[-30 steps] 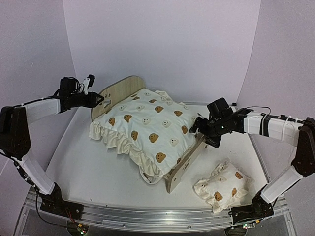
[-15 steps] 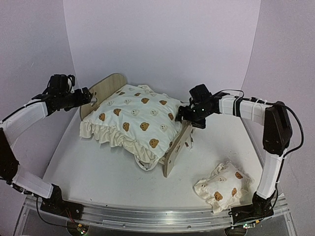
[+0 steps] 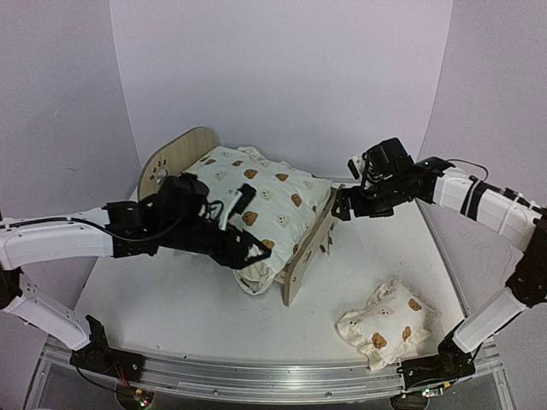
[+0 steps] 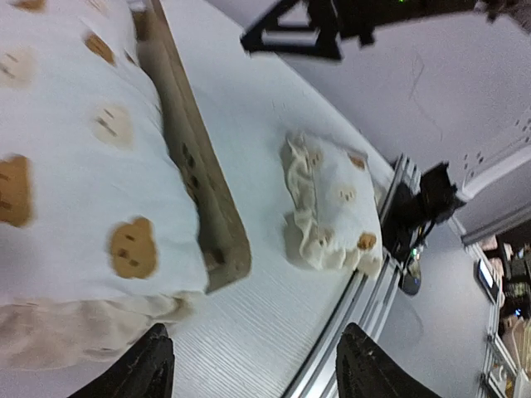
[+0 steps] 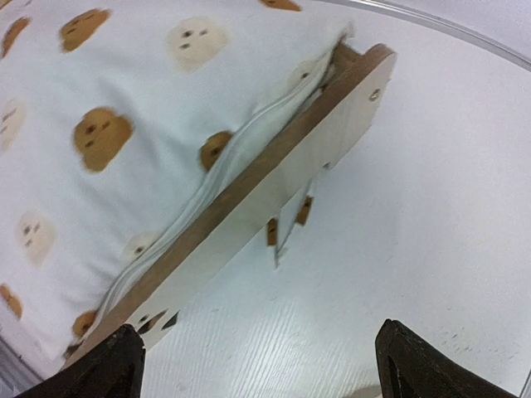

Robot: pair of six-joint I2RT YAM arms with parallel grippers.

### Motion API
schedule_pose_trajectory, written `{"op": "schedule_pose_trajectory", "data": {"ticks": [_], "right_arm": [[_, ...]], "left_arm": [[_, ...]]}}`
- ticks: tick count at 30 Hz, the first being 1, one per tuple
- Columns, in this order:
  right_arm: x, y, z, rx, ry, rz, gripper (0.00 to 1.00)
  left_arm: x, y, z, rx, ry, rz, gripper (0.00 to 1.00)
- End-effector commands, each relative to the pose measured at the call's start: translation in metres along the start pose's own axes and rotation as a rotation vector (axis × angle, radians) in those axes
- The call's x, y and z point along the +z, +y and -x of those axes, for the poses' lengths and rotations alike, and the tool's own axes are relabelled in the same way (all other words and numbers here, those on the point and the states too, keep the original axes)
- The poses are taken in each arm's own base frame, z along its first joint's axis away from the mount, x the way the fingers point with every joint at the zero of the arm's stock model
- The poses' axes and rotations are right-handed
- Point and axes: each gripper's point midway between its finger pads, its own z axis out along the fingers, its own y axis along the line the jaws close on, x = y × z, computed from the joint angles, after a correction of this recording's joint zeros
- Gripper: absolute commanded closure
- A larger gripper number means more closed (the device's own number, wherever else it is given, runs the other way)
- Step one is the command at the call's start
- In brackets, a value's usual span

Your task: Set up the pet bed

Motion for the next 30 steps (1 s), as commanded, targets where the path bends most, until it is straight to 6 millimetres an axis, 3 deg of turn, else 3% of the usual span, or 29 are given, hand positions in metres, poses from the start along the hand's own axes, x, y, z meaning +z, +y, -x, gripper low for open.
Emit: {"op": "schedule_pose_trajectory", "data": {"ticks": [1, 3, 8, 12, 15, 20, 24, 30], "right_arm": [[-0.029, 0.047, -0.014, -0.059, -0.039, 0.249, 0.02], [-0.036, 0.057, -0.021, -0.063, -0.048, 0.312, 0.02], [-0.046, 0.062, -0.028, -0.072, -0.072, 0.355, 0.02], [-0.049, 0.065, -0.024, -0.074, -0.092, 0.367, 0.02], [-0.052, 0.066, -0.022, -0.078, -0.101, 0.377, 0.02], [-0.05, 0.076, -0.031, -0.091, -0.078, 0.434, 0.02], [-0.057, 0.098, -0.043, -0.144, -0.083, 0.518, 0.02], [-0.07, 0.129, -0.048, -0.193, -0.117, 0.605, 0.02]], "left_arm": [[0.034, -0.016, -0.016, 0.042, 0.042, -0.049, 0.36], [0.042, -0.013, -0.023, 0.034, 0.06, -0.036, 0.43], [0.07, -0.007, -0.045, 0.012, 0.13, -0.015, 0.46], [0.089, -0.002, -0.053, 0.003, 0.16, -0.004, 0.56], [0.096, 0.003, -0.06, -0.003, 0.181, 0.009, 0.57], [0.106, 0.019, -0.057, -0.004, 0.166, 0.095, 0.65], [0.101, 0.032, -0.048, -0.003, 0.126, 0.182, 0.77], [0.103, 0.034, -0.042, 0.02, 0.123, 0.202, 0.79]]}}
